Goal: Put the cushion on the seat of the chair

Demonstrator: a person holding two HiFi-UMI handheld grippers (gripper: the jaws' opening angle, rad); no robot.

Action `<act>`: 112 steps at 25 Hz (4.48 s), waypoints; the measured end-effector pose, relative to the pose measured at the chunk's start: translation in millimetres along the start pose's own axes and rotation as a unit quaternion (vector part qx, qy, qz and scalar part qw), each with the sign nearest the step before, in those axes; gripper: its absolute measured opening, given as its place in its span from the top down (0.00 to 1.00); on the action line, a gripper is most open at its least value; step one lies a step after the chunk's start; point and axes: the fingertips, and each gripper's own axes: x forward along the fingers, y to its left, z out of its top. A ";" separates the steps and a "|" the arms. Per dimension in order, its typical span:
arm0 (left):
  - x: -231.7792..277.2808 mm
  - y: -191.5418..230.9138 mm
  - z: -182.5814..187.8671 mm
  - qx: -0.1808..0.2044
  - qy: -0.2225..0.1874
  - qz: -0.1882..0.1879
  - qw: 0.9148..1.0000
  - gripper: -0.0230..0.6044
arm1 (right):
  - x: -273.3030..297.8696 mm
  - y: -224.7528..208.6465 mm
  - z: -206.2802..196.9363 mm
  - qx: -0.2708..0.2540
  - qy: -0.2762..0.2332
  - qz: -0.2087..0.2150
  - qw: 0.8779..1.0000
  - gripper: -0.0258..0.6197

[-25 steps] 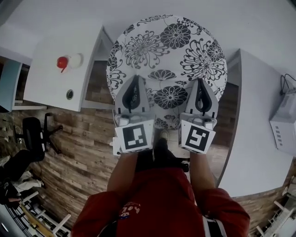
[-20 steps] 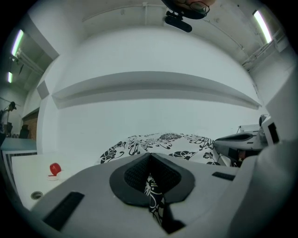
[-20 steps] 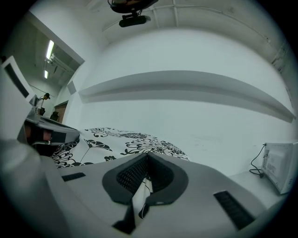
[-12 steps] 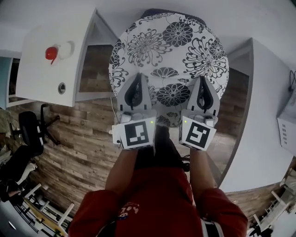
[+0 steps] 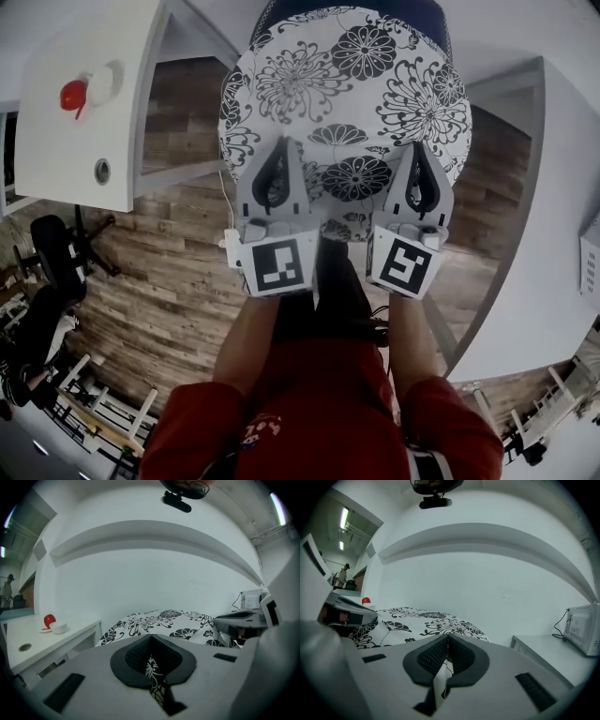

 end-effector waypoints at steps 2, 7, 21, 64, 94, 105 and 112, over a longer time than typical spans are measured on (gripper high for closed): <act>0.2 0.1 0.7 0.005 0.003 0.000 1.000 0.92 | 0.2 0.3 -0.4 -0.001 0.005 0.000 1.000 0.92; 5.1 0.2 -7.5 -0.003 0.012 -0.003 1.000 0.92 | 3.1 0.7 -8.6 -0.012 0.025 0.001 1.000 0.92; 5.0 0.2 -2.1 -0.004 0.036 0.005 0.999 0.92 | 3.7 -0.5 -5.1 -0.016 0.057 0.014 0.998 0.92; 13.1 4.3 -15.6 0.008 0.102 -0.010 0.995 0.92 | 9.5 6.6 -14.7 -0.050 0.130 0.025 0.990 0.92; 12.7 5.0 -13.3 0.003 0.112 -0.011 0.994 0.78 | 6.1 1.9 -14.8 -0.005 0.140 0.022 0.990 0.91; -5.0 -0.6 29.2 0.005 0.086 -0.016 0.996 0.78 | -8.5 2.2 21.5 -0.009 0.120 0.030 0.992 0.80; -24.1 -0.3 79.2 0.003 0.054 -0.014 0.998 0.78 | -22.6 4.2 71.6 -0.015 0.093 0.038 0.995 0.80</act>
